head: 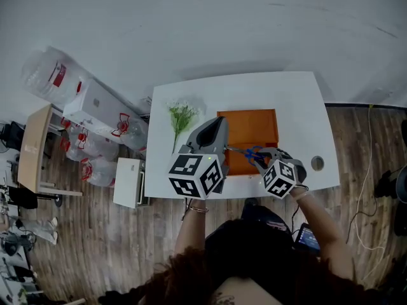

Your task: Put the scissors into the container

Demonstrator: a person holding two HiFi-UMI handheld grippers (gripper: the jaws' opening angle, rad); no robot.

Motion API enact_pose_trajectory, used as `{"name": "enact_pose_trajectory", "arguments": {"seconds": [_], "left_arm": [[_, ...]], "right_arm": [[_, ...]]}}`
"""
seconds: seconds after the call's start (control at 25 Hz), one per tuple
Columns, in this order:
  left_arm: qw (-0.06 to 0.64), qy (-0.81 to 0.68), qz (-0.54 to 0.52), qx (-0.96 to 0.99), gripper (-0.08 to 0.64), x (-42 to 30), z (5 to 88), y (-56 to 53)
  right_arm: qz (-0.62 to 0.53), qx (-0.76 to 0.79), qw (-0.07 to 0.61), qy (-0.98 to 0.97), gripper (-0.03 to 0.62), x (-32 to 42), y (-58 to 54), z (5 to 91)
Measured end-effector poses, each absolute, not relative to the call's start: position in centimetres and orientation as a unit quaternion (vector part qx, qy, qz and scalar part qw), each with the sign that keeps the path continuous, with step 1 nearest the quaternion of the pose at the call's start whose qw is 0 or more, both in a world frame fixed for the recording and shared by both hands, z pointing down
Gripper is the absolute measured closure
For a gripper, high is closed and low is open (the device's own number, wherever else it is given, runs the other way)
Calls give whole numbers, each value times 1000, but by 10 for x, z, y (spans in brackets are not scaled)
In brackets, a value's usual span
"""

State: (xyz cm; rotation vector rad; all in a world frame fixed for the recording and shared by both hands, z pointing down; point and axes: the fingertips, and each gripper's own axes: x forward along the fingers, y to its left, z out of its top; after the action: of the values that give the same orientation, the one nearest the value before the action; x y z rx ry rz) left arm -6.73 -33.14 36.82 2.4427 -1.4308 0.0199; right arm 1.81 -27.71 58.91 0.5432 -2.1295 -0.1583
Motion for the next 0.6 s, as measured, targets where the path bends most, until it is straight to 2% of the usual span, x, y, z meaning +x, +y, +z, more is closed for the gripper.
{"name": "enact_pose_trajectory", "arguments": {"seconds": [0.6], "left_arm": [[186, -516, 17, 836, 545, -77, 395, -346]], "right_arm": [[-39, 150, 535, -831, 518, 16, -290, 646]]}}
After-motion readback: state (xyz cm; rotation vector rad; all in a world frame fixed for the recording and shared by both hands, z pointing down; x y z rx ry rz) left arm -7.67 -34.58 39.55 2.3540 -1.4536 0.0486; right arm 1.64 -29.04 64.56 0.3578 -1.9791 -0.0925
